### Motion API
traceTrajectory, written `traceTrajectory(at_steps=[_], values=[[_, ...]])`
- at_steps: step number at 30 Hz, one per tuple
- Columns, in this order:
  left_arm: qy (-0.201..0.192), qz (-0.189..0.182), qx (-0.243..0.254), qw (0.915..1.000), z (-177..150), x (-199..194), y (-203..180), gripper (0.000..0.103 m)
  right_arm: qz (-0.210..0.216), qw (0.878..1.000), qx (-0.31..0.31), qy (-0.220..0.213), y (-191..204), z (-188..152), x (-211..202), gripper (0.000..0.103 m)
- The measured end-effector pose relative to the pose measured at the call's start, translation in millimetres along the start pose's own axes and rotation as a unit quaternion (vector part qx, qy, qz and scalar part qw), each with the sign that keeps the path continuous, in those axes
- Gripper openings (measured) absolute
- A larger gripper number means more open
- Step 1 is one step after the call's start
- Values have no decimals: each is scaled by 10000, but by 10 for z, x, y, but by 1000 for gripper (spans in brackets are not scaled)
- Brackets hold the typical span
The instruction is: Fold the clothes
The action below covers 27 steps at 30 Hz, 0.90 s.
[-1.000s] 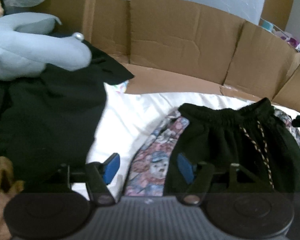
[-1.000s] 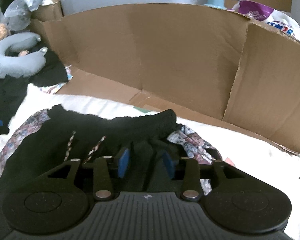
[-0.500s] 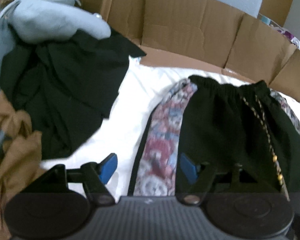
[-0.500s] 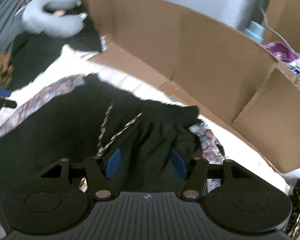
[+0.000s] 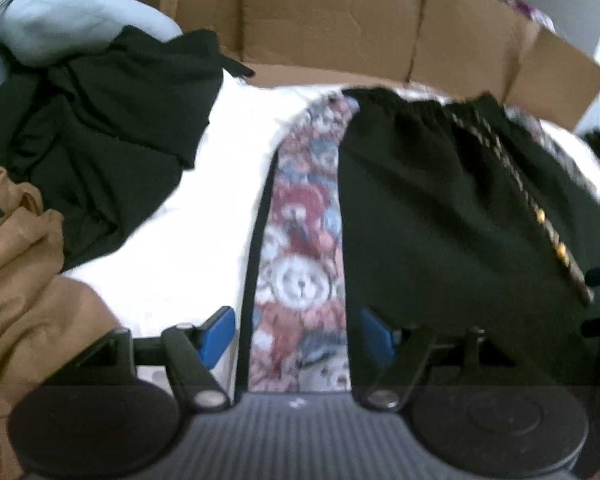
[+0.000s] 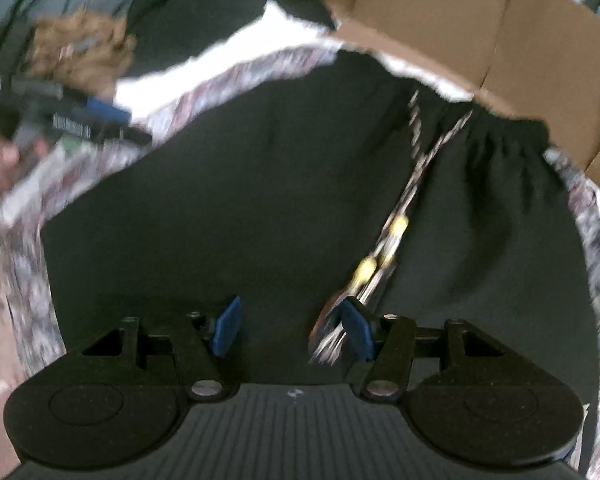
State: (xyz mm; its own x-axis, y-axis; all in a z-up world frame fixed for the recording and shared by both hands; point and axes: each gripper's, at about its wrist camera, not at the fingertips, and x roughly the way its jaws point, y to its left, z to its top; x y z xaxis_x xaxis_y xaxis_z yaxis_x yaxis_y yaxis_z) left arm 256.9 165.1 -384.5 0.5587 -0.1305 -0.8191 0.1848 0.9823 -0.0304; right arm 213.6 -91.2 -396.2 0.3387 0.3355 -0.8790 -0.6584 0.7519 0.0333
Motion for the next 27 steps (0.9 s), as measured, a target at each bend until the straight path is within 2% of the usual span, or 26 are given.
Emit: traceTrajectory(at_steps=[8, 19, 24, 27], values=[[262, 144, 168, 9994, -251, -257, 109, 72, -124, 9981, 604, -38, 107, -258, -147, 62], [702, 410, -193, 9965, -794, -645, 332, 70, -144, 9942, 1063, 84, 379, -648, -447, 62], [906, 441, -456, 9939, -1051, -737, 408, 67, -171, 9864, 1617, 224, 474, -934, -545, 61], [987, 436, -554, 9926, -1176, -777, 438, 66, -140, 9813, 1889, 347, 548, -1099, -569, 57]])
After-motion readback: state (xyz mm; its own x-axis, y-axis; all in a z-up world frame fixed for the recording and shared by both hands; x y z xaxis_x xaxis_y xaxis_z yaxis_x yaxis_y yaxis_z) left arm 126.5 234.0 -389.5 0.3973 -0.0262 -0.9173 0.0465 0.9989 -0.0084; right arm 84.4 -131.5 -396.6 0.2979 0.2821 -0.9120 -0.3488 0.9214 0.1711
